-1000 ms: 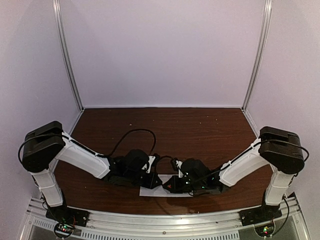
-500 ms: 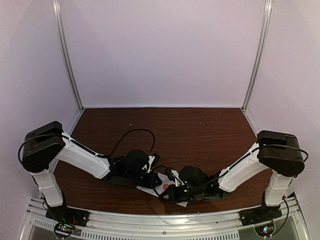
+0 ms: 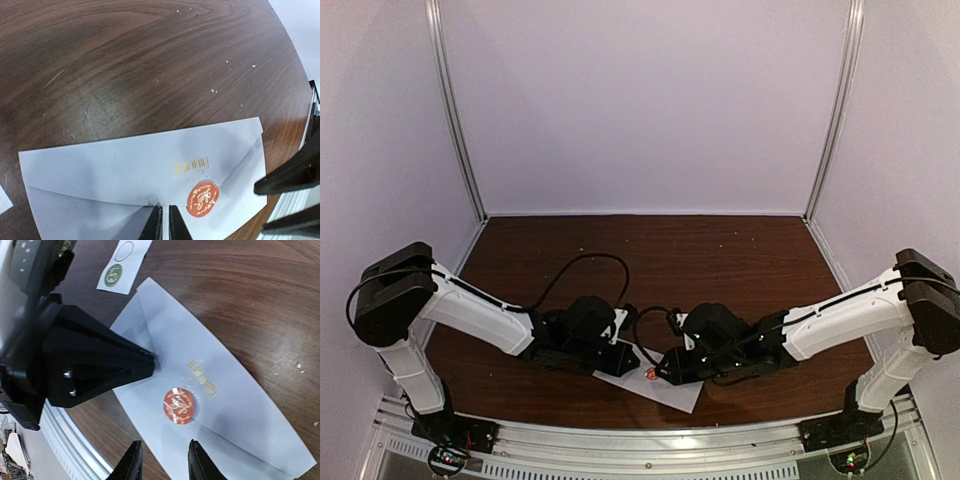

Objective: Place the letter into the envelope and seal it

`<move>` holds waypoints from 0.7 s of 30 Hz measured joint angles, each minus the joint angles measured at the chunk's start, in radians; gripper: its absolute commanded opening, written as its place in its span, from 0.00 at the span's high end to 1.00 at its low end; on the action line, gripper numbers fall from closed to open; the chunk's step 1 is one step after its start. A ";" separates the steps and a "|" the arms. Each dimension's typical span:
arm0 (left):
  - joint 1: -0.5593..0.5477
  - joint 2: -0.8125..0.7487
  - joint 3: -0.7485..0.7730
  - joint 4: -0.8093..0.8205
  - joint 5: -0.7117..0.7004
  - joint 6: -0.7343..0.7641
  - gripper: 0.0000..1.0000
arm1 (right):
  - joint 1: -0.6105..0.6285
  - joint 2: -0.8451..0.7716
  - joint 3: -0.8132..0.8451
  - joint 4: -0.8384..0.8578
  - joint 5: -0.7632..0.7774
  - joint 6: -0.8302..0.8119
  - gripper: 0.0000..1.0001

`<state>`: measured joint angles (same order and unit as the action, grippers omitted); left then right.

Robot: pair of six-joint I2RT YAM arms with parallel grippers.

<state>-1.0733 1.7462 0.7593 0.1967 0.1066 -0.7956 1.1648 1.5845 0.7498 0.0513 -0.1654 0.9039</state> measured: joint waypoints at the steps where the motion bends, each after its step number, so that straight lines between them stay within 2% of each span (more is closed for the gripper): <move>1: 0.000 -0.001 0.000 -0.003 0.000 0.002 0.93 | -0.003 0.000 0.005 -0.023 0.012 -0.011 0.69; 4: 0.000 -0.001 0.000 -0.017 0.000 0.006 0.93 | -0.011 0.000 0.008 -0.069 0.034 -0.036 0.77; 9: 0.000 -0.001 0.000 -0.026 0.000 0.010 0.93 | -0.016 0.013 0.020 -0.097 0.038 -0.070 0.79; 21: 0.000 -0.001 0.000 -0.028 0.000 0.008 0.93 | -0.026 0.098 0.099 -0.103 0.035 -0.124 0.98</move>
<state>-1.0733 1.7454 0.7593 0.1688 0.1066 -0.7872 1.1393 1.6829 0.8486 -0.0521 -0.1303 0.7795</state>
